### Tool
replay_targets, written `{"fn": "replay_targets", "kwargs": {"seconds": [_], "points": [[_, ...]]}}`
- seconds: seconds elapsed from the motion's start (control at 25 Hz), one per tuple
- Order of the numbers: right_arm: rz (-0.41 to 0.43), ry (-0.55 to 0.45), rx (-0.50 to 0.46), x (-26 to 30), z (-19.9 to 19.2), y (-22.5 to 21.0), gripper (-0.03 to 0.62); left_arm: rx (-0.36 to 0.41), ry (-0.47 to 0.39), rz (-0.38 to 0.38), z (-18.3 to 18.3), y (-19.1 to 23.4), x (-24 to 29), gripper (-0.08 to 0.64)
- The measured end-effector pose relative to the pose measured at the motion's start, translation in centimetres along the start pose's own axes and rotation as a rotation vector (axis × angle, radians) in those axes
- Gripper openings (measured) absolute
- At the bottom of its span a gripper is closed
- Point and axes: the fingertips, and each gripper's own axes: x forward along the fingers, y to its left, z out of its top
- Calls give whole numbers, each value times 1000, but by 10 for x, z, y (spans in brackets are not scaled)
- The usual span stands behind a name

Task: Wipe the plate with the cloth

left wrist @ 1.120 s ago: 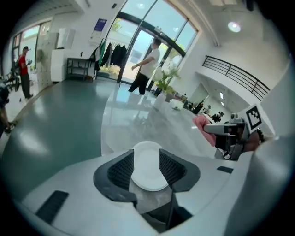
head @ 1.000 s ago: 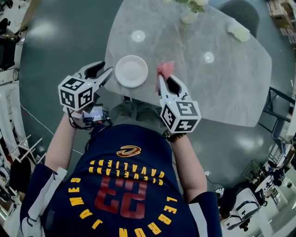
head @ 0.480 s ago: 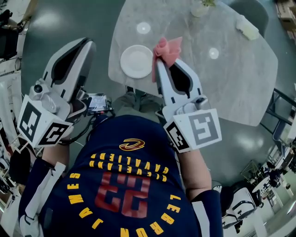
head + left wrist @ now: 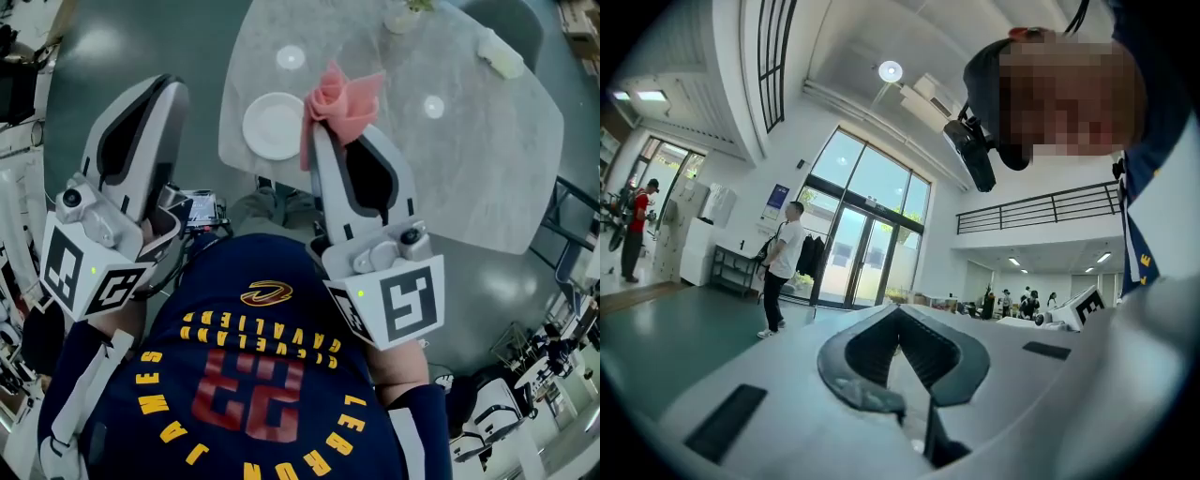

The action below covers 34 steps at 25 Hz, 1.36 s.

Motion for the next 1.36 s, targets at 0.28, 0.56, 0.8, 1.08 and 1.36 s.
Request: {"fn": "replay_targets", "kwargs": {"seconds": [0.28,0.56,0.8,1.08,1.36], "points": [[12,-18,-38,0,5,7,46,8,11,5,-4,0,-2,3],[16,-19,-42,-1,3,9,46,20,13,6,-6,0,-4,3],[13,-14,-36,-2,0,7,46,19,13,5,-9,0,-3,3],[11,-11,-42,0,-2,9,46,19,19,7,-10,2,-4,3],[9,-5,-39,-2,-5,8,46,15,29,6,-14,1,-3,3]]}}
